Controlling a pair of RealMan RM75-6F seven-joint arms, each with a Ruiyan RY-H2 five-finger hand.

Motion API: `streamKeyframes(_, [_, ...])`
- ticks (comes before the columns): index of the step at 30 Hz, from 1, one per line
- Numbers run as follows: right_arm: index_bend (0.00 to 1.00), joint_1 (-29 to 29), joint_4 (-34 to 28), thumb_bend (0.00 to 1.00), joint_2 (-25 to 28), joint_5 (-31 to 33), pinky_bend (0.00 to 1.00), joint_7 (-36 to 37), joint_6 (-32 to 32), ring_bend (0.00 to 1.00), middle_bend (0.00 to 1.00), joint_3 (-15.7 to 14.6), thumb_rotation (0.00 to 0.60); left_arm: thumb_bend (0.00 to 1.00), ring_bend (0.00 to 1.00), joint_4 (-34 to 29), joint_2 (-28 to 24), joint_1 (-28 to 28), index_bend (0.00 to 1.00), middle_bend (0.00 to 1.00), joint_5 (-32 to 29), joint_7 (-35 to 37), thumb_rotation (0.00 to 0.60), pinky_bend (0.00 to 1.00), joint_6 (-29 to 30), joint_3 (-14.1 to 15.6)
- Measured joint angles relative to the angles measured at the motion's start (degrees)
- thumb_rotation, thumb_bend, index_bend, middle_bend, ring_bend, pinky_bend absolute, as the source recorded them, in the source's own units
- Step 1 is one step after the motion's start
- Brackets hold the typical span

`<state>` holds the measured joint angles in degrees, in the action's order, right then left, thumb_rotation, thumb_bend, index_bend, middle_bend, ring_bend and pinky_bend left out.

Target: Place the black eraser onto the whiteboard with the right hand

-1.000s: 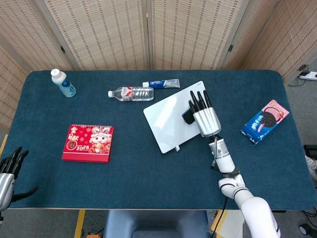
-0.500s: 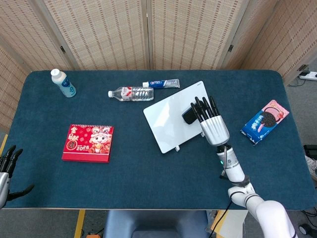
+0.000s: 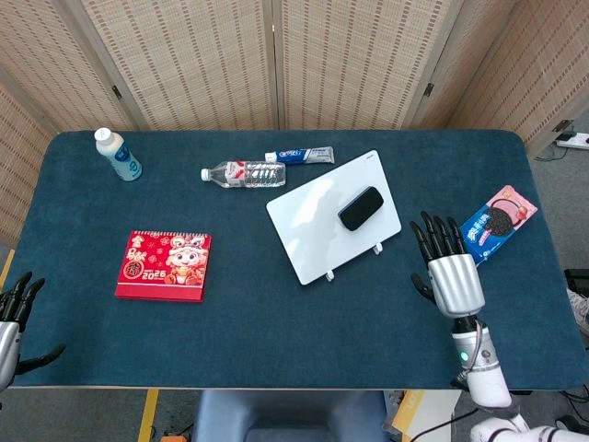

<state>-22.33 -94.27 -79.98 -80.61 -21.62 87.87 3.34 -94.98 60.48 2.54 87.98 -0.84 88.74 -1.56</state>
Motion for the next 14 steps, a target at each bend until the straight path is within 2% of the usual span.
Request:
streamKeyframes(2, [0.0, 2.4, -5.1, 0.27, 2.3, 0.2, 0.0, 0.9, 0.5, 0.0, 0.0, -1.0, 0.6, 0.04, 0.14, 0.0, -0.1, 0.0, 0.0, 0.01, 0.0, 0.4, 0.6, 0.17, -0.1, 0.0])
streamKeyframes(5, [0.0, 6.0, -7.6, 0.27, 4.8, 0.3, 0.0, 2.7, 1.5, 0.0, 0.0, -2.3, 0.6, 0.05, 0.14, 0.1, -0.2, 0.0, 0.0, 0.01, 0.0, 0.7, 0.6, 0.17, 0.0, -0.1])
streamKeyframes(11, [0.0, 12.2, -0.8, 0.27, 10.7, -0.1, 0.0, 10.4, 2.0, 0.0, 0.0, -4.3, 0.6, 0.05, 0.14, 0.4, -0.5, -0.4, 0.0, 0.01, 1.9, 2.2, 0.6, 0.18, 1.4, 0.4])
streamKeyframes(14, [0.0, 14.3, 0.1, 0.27, 13.4, 0.0, 0.0, 14.0, 1.4, 0.0, 0.0, -4.4, 0.6, 0.05, 0.14, 0.5, -0.3, -0.4, 0.0, 0.01, 1.4, 1.8, 0.6, 0.18, 1.2, 0.3])
